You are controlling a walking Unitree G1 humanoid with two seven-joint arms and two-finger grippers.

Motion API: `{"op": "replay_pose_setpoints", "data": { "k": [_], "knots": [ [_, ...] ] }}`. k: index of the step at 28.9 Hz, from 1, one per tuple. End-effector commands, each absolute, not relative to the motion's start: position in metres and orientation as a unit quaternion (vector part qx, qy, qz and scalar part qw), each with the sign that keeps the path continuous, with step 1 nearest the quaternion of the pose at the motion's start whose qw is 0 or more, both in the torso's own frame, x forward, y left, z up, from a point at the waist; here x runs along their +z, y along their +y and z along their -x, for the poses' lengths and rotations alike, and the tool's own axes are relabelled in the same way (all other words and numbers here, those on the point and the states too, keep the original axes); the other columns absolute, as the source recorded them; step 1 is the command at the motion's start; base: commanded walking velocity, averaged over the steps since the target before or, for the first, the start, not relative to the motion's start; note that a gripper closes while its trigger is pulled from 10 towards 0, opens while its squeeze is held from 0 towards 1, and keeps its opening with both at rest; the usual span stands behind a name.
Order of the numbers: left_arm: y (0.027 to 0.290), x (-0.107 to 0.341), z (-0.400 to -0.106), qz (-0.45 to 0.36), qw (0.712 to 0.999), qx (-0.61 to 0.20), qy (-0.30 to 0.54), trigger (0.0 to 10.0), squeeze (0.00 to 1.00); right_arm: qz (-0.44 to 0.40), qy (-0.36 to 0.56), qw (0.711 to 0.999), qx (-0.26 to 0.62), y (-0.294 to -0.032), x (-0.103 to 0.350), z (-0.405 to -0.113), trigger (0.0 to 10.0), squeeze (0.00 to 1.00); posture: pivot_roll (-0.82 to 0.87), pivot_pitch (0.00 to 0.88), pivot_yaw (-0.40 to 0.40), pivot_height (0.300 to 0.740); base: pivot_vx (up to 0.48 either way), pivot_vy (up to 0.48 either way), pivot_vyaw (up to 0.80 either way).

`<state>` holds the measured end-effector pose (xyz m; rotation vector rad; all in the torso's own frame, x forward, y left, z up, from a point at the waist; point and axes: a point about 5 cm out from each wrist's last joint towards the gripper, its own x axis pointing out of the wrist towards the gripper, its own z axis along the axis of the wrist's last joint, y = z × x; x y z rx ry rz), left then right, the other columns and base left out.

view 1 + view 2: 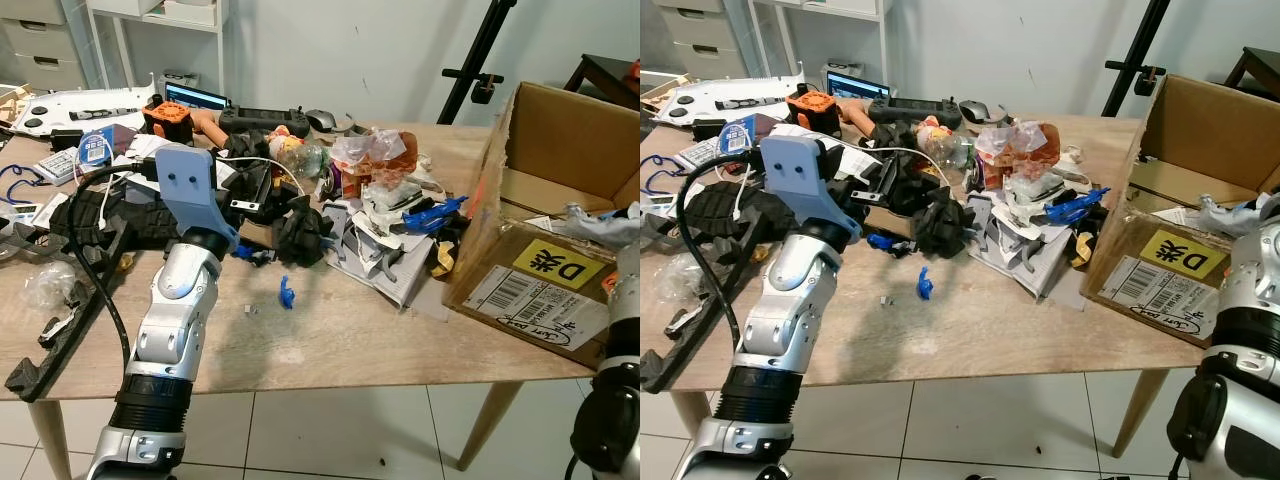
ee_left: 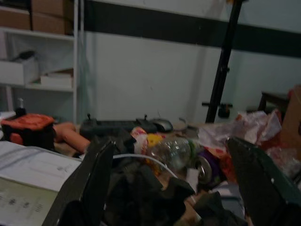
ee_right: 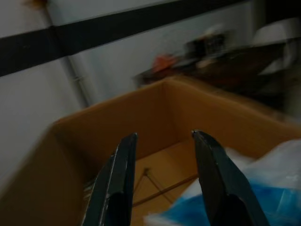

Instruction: Picking trash to rubbish bin

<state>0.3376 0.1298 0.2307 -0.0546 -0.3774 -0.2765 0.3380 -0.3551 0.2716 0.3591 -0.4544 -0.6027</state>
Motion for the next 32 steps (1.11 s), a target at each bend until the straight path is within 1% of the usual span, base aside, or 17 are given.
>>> {"op": "replay_pose_setpoints", "data": {
  "k": [1,2,3,4,5,6,7,10,15,17,19,20,26,28,29,30,32],
  "knots": [
    [0.131,0.223,-0.340,0.011,0.977,-0.130,-0.169,10.0,0.00,-0.168,-0.229,0.954,-0.094,-0.305,0.284,-0.357,10.0,0.00,-0.04,0.130,-0.085,0.740,0.000,0.000,0.00],
    [0.131,0.223,-0.340,0.011,0.977,-0.130,-0.169,10.0,0.00,-0.168,-0.229,0.954,-0.094,-0.305,0.284,-0.357,10.0,0.00,-0.04,0.130,-0.085,0.740,0.000,0.000,0.00],
    [0.134,0.224,-0.341,0.009,0.979,-0.115,-0.170,10.0,0.00,-0.154,-0.238,0.959,0.027,-0.267,0.288,-0.360,10.0,0.00,-0.04,0.130,-0.085,0.740,0.000,0.000,0.00],
    [0.137,0.225,-0.342,0.007,0.980,-0.102,-0.172,10.0,0.00,-0.136,-0.241,0.956,0.096,-0.243,0.288,-0.358,10.0,0.00,-0.04,0.130,-0.085,0.740,0.000,0.000,0.00],
    [0.137,0.225,-0.342,0.007,0.980,-0.102,-0.172,10.0,0.00,-0.136,-0.241,0.956,0.096,-0.243,0.288,-0.358,10.0,0.00,-0.04,0.130,-0.085,0.740,0.000,0.000,0.00],
    [0.140,0.226,-0.343,0.007,0.980,-0.089,-0.175,10.0,0.00,-0.117,-0.243,0.951,0.152,-0.222,0.287,-0.355,10.0,0.00,-0.03,0.130,-0.089,0.740,0.000,0.000,0.00],
    [0.140,0.226,-0.343,0.007,0.980,-0.089,-0.175,10.0,0.00,-0.117,-0.243,0.951,0.152,-0.222,0.287,-0.355,10.0,0.00,-0.03,0.130,-0.089,0.740,0.000,0.000,0.00],
    [0.152,0.231,-0.345,0.001,0.982,-0.050,-0.185,10.0,0.00,-0.081,-0.249,0.923,0.281,-0.153,0.276,-0.344,10.0,0.00,-0.02,0.131,-0.100,0.740,0.000,0.000,0.00],
    [0.160,0.232,-0.345,-0.011,0.982,-0.036,-0.187,10.0,0.00,-0.091,-0.245,0.905,0.337,-0.124,0.271,-0.339,10.0,0.00,-0.02,0.131,-0.100,0.740,0.000,0.000,0.00],
    [0.170,0.230,-0.345,-0.035,0.983,-0.019,-0.179,10.0,0.00,-0.065,-0.203,0.905,0.369,-0.108,0.253,-0.339,10.0,0.00,-0.02,0.131,-0.100,0.740,0.000,0.000,0.00],
    [0.180,0.227,-0.345,-0.061,0.984,-0.016,-0.167,10.0,0.45,-0.023,-0.145,0.905,0.400,-0.096,0.226,-0.336,10.0,0.00,-0.01,0.130,-0.113,0.740,0.000,0.000,0.00],
    [0.184,0.226,-0.345,-0.070,0.984,-0.015,-0.163,10.0,1.00,-0.002,-0.127,0.905,0.407,-0.094,0.215,-0.335,10.0,0.00,-0.01,0.131,-0.116,0.740,0.000,0.000,0.00],
    [0.195,0.221,-0.344,-0.073,0.986,-0.005,-0.148,10.0,1.00,0.011,-0.092,0.916,0.391,-0.094,0.192,-0.332,10.0,0.00,-0.01,0.127,-0.115,0.740,0.000,0.000,0.00],
    [0.207,0.212,-0.344,-0.086,0.990,0.013,-0.114,10.0,1.00,0.017,-0.034,0.936,0.350,-0.100,0.164,-0.331,10.0,0.00,-0.01,0.127,-0.112,0.740,0.000,0.000,0.00],
    [0.207,0.212,-0.344,-0.086,0.990,0.013,-0.114,10.0,1.00,0.017,-0.034,0.936,0.350,-0.100,0.164,-0.331,10.0,0.00,-0.01,0.127,-0.112,0.740,0.000,0.000,0.00],
    [0.219,0.195,-0.344,-0.120,0.990,0.051,-0.051,10.0,1.00,0.032,-0.003,0.940,0.341,-0.105,0.145,-0.326,10.0,0.00,0.00,0.120,-0.112,0.740,0.000,0.000,0.00],
    [0.222,0.190,-0.344,-0.129,0.989,0.062,-0.033,10.0,1.00,0.034,0.000,0.938,0.344,-0.105,0.142,-0.324,10.0,0.00,0.00,0.120,-0.112,0.740,0.000,0.000,0.00]
  ]
}}
